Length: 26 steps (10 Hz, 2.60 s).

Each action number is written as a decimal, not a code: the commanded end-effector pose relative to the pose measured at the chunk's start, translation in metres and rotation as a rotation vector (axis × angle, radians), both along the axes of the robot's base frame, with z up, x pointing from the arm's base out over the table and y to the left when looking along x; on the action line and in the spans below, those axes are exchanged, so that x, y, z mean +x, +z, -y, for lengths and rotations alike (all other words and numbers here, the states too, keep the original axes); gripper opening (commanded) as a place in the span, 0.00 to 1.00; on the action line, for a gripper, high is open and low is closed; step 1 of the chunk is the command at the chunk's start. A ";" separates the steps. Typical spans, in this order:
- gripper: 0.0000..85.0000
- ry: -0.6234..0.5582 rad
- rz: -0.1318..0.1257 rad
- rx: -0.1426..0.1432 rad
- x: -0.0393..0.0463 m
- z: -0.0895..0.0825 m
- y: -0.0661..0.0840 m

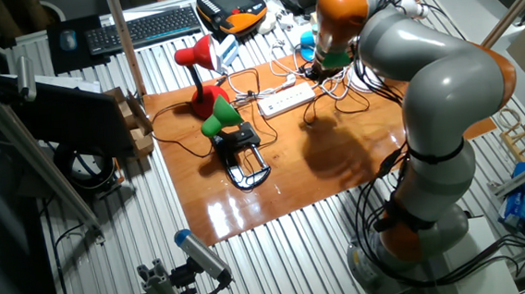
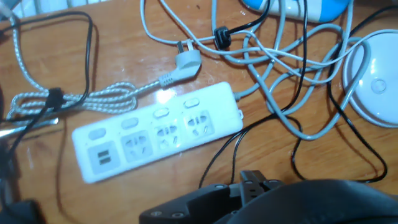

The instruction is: Plug in the power cord of the desk lamp, turn on the socket, and light up the desk lamp

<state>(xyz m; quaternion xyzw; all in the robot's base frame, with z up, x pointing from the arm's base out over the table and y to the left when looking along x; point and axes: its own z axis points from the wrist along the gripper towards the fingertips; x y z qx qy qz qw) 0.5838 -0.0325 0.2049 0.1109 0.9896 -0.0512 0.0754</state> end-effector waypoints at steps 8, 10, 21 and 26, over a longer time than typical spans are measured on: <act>0.00 -0.014 0.021 0.021 0.0486 0.025 -0.037; 0.00 -0.012 0.009 0.028 0.0584 0.036 -0.042; 0.00 0.057 0.017 0.041 0.0786 0.041 -0.057; 0.00 0.071 0.023 0.037 0.0786 0.041 -0.057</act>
